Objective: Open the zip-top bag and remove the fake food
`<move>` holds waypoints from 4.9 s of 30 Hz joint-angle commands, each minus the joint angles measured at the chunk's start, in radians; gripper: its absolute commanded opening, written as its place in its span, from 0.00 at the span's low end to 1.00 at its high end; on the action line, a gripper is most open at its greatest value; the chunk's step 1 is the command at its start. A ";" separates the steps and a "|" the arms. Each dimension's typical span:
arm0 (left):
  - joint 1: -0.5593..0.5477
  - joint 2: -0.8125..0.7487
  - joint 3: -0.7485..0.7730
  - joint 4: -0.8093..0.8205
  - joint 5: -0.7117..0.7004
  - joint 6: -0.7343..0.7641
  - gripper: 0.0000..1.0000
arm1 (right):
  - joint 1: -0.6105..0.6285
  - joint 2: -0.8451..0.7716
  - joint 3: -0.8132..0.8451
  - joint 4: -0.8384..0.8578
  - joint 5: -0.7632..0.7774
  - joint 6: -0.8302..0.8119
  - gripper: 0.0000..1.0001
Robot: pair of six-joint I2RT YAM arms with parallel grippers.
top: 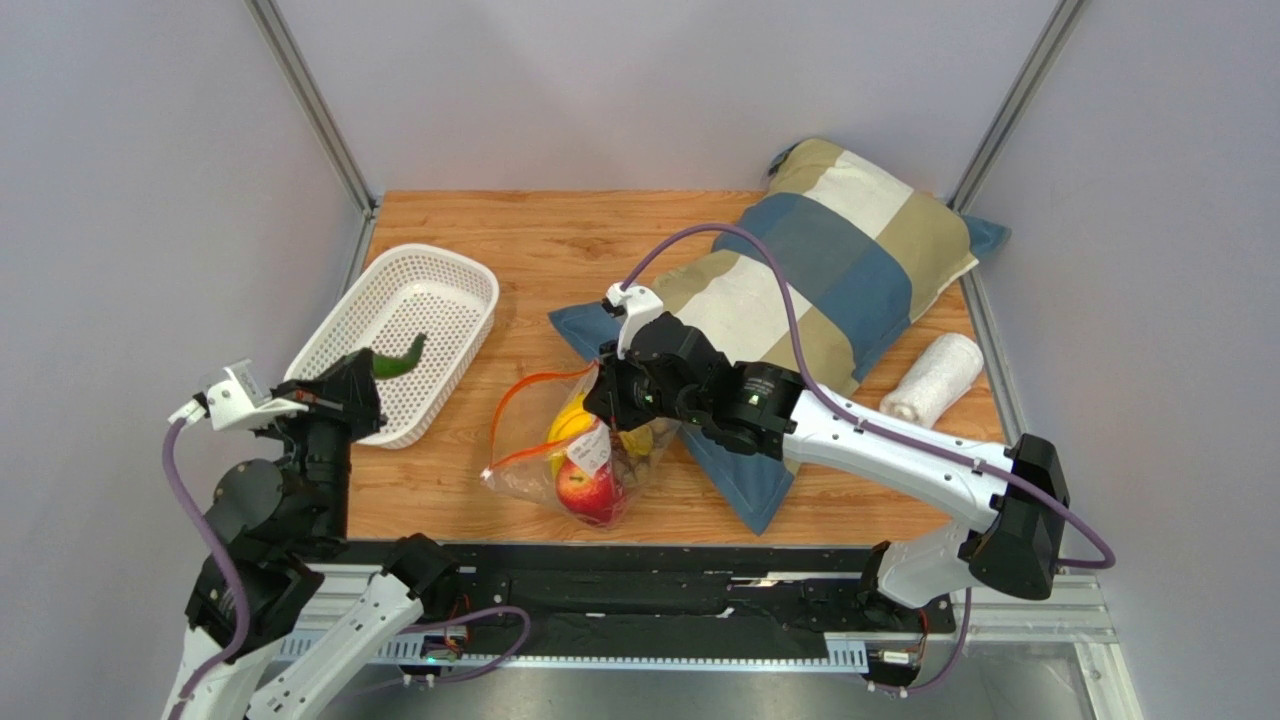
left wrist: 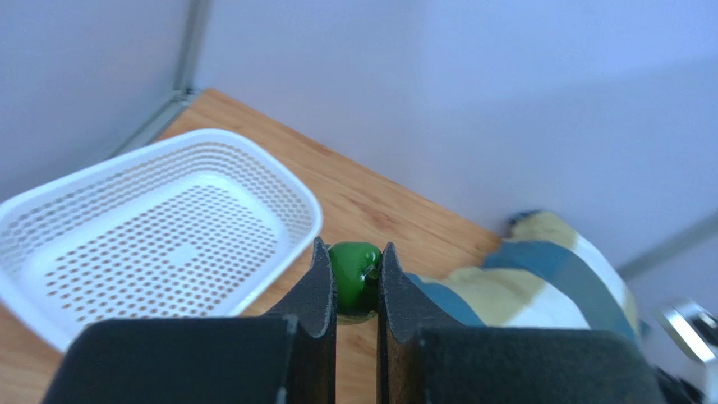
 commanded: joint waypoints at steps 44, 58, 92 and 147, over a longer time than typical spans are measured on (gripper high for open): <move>0.518 0.203 -0.185 0.130 1.588 0.011 0.54 | -0.002 -0.031 0.011 0.036 -0.099 -0.018 0.00; 0.097 0.356 -0.115 -0.117 1.165 0.067 0.35 | -0.007 -0.048 0.022 0.032 -0.104 -0.013 0.00; -0.071 0.584 -0.120 -0.157 0.970 -0.104 0.43 | -0.067 -0.057 -0.021 0.095 -0.208 0.015 0.00; -0.072 0.597 -0.462 0.165 1.109 -0.348 0.91 | 0.004 -0.104 -0.515 0.308 -0.135 0.274 0.00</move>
